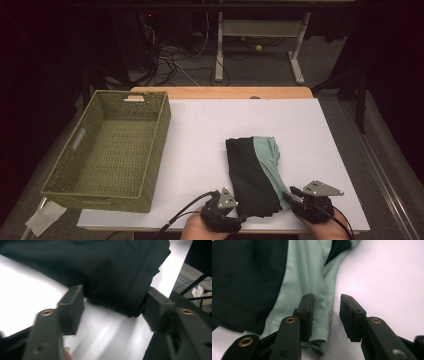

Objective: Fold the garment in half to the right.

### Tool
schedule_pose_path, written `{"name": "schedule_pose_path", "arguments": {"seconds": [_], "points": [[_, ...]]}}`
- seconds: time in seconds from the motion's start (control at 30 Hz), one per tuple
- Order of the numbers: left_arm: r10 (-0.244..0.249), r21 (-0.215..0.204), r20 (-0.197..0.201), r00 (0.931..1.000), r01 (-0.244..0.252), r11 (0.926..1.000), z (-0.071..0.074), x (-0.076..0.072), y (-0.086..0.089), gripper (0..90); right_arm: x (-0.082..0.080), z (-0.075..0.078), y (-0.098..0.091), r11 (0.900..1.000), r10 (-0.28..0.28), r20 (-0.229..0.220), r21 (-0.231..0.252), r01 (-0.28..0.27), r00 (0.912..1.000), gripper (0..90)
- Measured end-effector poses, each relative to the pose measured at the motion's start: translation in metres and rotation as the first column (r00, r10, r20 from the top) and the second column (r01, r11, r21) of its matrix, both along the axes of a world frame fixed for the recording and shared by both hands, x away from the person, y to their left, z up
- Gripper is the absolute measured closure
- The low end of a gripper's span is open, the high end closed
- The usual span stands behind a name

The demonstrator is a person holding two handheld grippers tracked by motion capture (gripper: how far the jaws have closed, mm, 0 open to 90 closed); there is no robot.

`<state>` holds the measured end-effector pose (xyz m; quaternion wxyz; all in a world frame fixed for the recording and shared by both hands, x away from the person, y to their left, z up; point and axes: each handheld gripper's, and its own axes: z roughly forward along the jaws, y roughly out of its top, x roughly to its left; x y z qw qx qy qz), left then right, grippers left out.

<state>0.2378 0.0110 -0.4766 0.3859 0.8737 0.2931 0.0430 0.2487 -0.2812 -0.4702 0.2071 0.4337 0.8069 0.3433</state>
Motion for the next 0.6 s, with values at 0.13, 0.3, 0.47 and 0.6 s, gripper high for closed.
{"name": "schedule_pose_path", "arguments": {"seconds": [0.13, 0.3, 0.47, 0.6], "points": [[-0.009, 0.004, 0.013, 0.9999, 0.009, 1.0, 0.0, -0.002, 0.002, 64.2, -0.002, -0.001, 0.001, 0.9991, 0.022, -0.034, 0.037, -0.021, 0.9992, 80.6], [0.015, 0.0, 0.033, 0.9993, -0.015, 0.9999, 0.002, 0.0, 0.01, 79.1, -0.002, 0.0, 0.007, 0.9986, 0.047, -0.017, 0.024, -0.047, 0.9987, 84.6], [0.062, -0.012, 0.049, 0.9969, -0.061, 0.998, 0.012, 0.011, 0.029, 80.0, 0.0, -0.001, 0.023, 0.9971, 0.075, 0.0, 0.013, -0.075, 0.9972, 84.6], [0.082, -0.012, 0.05, 0.9954, -0.081, 0.9966, 0.017, 0.021, 0.044, 80.4, 0.006, -0.002, 0.038, 0.9956, 0.094, 0.006, 0.008, -0.094, 0.9956, 84.6]]}}
